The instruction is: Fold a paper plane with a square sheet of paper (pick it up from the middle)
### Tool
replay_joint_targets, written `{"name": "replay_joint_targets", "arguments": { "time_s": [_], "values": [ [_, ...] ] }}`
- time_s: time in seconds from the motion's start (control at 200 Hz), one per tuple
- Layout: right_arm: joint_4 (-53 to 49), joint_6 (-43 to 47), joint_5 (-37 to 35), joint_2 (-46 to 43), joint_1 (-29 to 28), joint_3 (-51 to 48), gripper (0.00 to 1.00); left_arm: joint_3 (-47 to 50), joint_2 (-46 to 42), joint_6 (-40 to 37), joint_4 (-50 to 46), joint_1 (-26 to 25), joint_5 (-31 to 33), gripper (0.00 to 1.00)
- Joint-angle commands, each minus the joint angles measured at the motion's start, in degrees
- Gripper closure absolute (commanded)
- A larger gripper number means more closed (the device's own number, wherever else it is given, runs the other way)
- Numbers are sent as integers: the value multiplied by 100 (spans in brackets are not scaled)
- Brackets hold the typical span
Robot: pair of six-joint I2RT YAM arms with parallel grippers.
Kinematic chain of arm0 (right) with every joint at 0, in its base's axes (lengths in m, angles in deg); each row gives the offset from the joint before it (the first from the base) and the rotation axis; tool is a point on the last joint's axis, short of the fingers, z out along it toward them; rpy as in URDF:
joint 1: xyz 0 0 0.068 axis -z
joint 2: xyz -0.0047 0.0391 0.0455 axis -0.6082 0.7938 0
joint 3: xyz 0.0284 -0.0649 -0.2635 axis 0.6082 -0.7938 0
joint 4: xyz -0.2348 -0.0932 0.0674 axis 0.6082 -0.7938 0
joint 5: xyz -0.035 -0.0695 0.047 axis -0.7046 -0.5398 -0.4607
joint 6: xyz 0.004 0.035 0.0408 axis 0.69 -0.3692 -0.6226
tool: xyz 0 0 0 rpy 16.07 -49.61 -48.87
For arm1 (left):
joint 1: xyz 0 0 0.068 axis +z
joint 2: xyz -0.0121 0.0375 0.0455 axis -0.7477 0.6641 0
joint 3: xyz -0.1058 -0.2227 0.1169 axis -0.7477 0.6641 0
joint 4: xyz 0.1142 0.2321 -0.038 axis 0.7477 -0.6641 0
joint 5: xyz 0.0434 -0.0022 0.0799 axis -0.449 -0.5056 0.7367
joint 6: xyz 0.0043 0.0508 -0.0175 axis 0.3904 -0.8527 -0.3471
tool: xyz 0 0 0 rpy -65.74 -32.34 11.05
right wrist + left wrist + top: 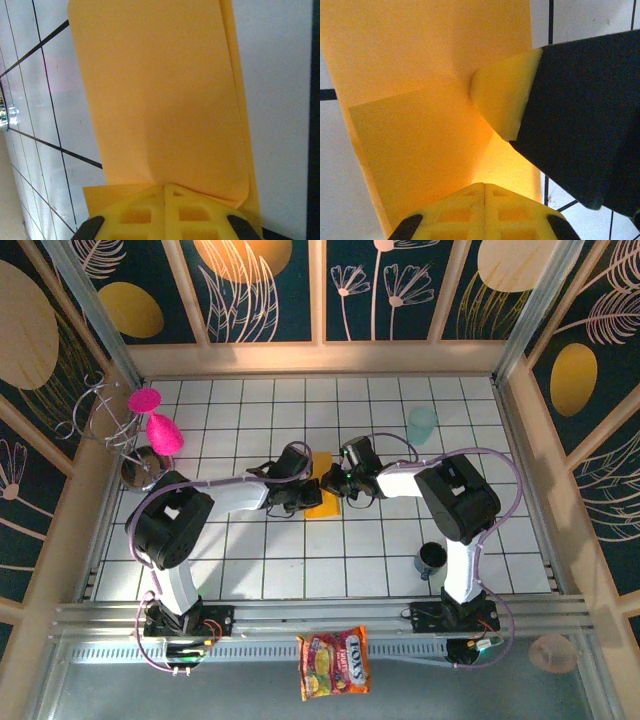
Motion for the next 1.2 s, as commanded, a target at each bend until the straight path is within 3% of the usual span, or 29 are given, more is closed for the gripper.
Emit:
{"name": "replay_joint_targets", "arguments": {
  "time_s": [0.0, 0.576, 1.191],
  "values": [
    [-787, -20, -431, 450, 49, -209, 99, -97, 110, -190, -333, -36, 155, 100],
    [-831, 8, -451, 487, 73, -184, 99, -115, 206, -562, -792, -34, 338, 100],
    [-868, 25, -476, 513, 111, -179, 99, -51, 44, -1495, -1821, -36, 560, 100]
  ]
}}
